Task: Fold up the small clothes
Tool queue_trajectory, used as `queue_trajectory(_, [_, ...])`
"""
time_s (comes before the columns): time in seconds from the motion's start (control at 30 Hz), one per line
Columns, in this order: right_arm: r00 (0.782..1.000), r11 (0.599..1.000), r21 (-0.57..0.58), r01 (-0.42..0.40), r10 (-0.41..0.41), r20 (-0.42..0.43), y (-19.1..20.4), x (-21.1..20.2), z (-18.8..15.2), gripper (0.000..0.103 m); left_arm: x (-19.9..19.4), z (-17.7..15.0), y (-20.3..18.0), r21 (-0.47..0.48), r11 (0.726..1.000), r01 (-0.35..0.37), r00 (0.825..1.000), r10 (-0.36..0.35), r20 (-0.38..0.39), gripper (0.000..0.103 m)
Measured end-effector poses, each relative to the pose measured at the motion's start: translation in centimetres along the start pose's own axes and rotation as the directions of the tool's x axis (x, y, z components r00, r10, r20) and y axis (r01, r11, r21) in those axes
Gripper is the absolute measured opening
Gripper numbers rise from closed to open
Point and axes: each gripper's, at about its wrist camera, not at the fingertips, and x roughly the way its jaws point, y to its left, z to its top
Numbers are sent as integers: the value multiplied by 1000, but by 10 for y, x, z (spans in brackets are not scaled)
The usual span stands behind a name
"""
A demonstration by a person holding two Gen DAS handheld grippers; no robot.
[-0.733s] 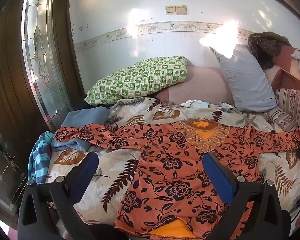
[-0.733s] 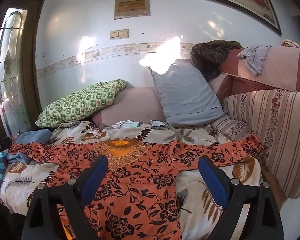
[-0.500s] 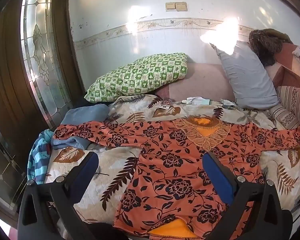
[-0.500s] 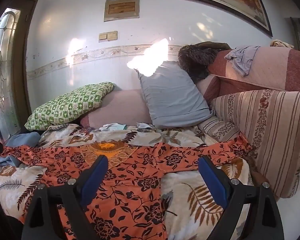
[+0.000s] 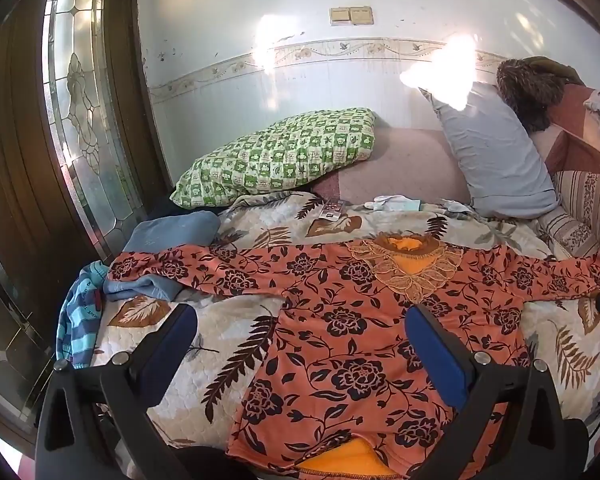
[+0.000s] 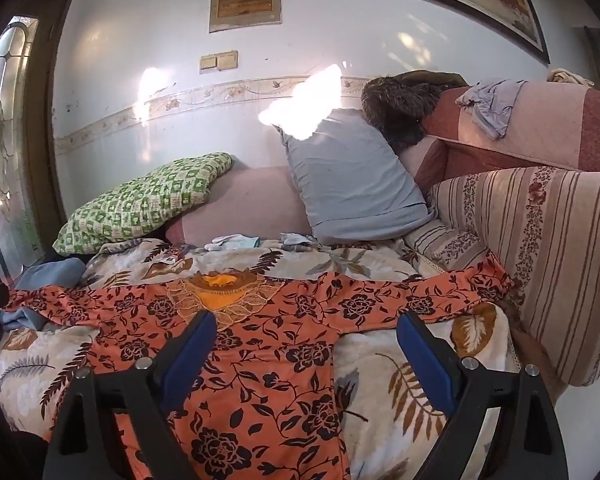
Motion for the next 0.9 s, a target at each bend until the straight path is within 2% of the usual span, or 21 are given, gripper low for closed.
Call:
queue_trajectory(0.6, [998,998,-48,-34,31,-48,28,9,2,93,7,2,9,-18,1000,-25,1000,25,-17,103])
queue_trajectory(0.9, [995,998,-64,9,-15,-102,31,18,7,93,8,2,5,-5,1000,-27,999,26,-18,103])
